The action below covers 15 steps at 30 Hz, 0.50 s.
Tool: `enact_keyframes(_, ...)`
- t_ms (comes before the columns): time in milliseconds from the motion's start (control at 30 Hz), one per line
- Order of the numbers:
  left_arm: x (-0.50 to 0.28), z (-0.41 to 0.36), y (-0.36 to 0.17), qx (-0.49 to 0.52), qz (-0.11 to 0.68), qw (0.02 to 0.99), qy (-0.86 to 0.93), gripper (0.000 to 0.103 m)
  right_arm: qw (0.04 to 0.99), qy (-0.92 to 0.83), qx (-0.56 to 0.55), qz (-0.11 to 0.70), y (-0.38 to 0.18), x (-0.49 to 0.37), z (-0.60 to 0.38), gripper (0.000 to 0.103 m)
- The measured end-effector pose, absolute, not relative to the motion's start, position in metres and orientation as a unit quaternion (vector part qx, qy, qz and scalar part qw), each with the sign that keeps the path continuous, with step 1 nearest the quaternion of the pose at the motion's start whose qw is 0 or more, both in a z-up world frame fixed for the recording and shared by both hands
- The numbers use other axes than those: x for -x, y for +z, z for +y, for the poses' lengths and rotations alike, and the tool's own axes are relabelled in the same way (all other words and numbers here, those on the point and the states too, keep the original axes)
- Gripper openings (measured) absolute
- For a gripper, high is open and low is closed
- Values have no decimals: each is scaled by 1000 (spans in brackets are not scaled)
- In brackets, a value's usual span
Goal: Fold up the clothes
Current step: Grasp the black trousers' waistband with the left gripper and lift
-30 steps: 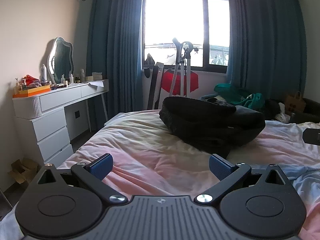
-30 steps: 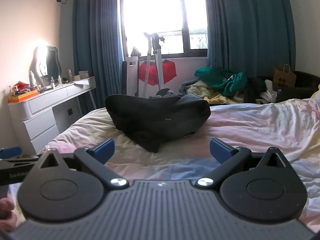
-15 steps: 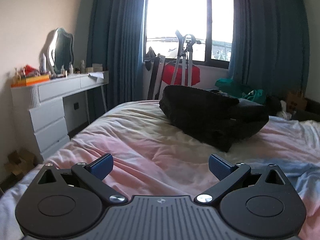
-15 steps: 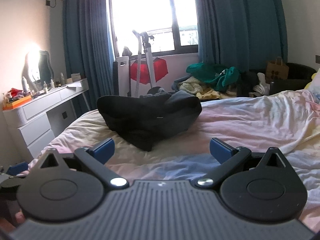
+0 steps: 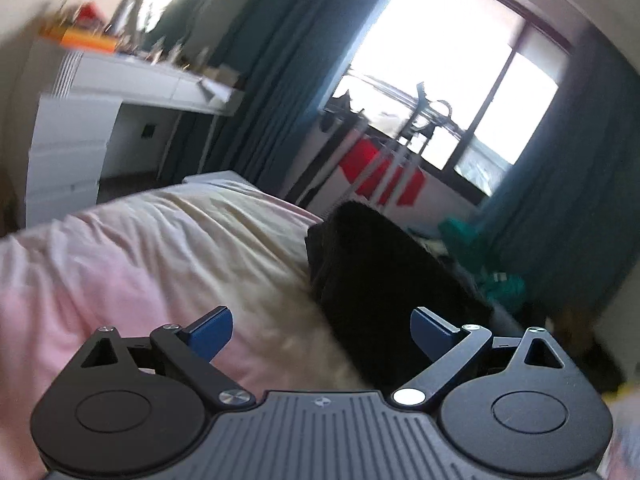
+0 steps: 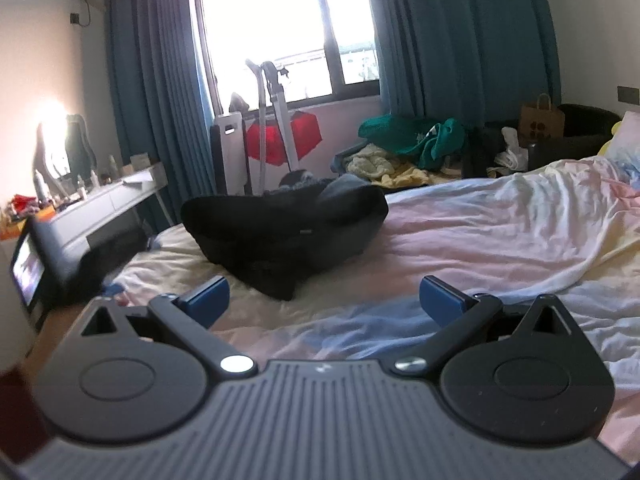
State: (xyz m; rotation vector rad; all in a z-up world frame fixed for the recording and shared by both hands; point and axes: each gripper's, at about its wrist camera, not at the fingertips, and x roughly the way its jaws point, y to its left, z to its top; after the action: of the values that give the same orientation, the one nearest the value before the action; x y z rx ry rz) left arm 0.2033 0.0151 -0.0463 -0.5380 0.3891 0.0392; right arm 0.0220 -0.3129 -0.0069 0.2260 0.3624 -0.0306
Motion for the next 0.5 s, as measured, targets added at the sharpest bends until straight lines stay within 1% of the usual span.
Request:
enact_keyframes(133,-265,5,-56,273,186,943,41,91,970,-1,-136,202,-24,-42,-319,103)
enact_keyframes(233,-303,-3,-64,261,173,947,71,91,965,1,-139,222,-43,-59,-322,103)
enact_keyframes(300,-326,-6,-70,255,172,948,85,86,961,0,-140,238,-57,-70,-324,103)
enact_keyframes(333,-336,-8,-73,253,173,948,92,79,958,1,-144,246,-65,-76,-325,103)
enact_keyframes(367,-345,-9,-75,251,172,947,102,71,956,3,-148,254,-73,-81,-327,103)
enact_keyframes(400,-353,-10,-76,250,172,947,108,68,954,7,-150,261,-80,-86,-329,103)
enact_keyframes(433,-361,-11,-75,248,173,947,106,63,953,9,-149,263,-85,-90,-330,103)
enact_keyframes(467,-369,-13,-75,246,175,948,105,53,953,8,-145,265,-88,-94,-331,103)
enact_keyframes(500,-376,-15,-74,240,179,949,103,48,954,5,-141,266,-92,-98,-332,103)
